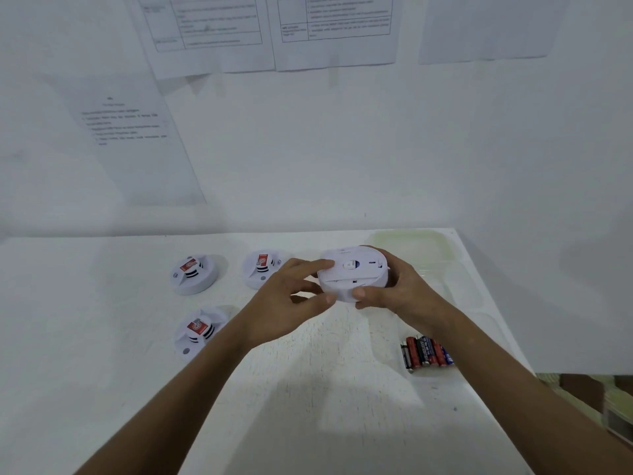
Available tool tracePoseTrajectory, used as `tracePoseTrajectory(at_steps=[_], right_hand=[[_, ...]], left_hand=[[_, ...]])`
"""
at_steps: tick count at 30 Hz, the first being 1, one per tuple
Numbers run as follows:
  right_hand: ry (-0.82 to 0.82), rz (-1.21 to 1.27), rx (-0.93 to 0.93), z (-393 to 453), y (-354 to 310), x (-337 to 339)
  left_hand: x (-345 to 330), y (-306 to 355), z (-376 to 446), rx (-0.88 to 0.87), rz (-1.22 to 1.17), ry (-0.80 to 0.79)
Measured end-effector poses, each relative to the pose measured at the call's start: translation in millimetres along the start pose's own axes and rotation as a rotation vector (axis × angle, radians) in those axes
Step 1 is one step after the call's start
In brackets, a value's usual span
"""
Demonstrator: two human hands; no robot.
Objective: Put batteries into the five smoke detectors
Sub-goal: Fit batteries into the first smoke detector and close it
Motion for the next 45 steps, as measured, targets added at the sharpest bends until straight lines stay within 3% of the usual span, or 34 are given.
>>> tracePoseTrajectory(at_steps=[7,11,18,22,27,33,40,45], right_hand=[[0.009,-0.07,-0.061,1.6,7.1,-1.5],[0.146,-0.167,0.006,-0.5,-3.1,2.2],[0.097,-0.379,0.117,-5.0,1.3,1.9],[0.024,-0.444,0.131,-9.1,1.9,0.5],[-0.003,-0.482,0.126,-7.3,3.5,-2.2],[-0.018,-0.335,0.102,-5.4,-0.6,-2.3],[-0.027,-0.382,0.093,-5.8,-2.0,-8.6],[-0.042,-0.42,0.116,-6.2,-1.4,-9.9]], left_hand=[[4.4,-0.9,2.2,-0.139,0.052,0.067],[4.6,1.6,3.4,-0.107,0.041,0.06],[7.6,2.2,1.2,0.045,-0.094,-0.006],[9.6,1.2,1.4,0.077,-0.158,0.031],[5.8,1.1,0.6,0.089,-0.177,-0.062],[2.4,15.6,-3.1,-0.076,0.027,-0.141],[0.3,14.0,-6.0,-0.078,0.0,-0.101],[3.1,7.6,-10.6,-0.074,0.152,-0.13]])
Point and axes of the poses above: each hand's wrist, its own z-axis towards the middle knuckle, its own x-axis out of the back of the hand, y = z × x, the point moved 4 cm from there along z, towards the middle knuckle, and after that the axes turned 9 degrees about -z, right-handed, at the moved point
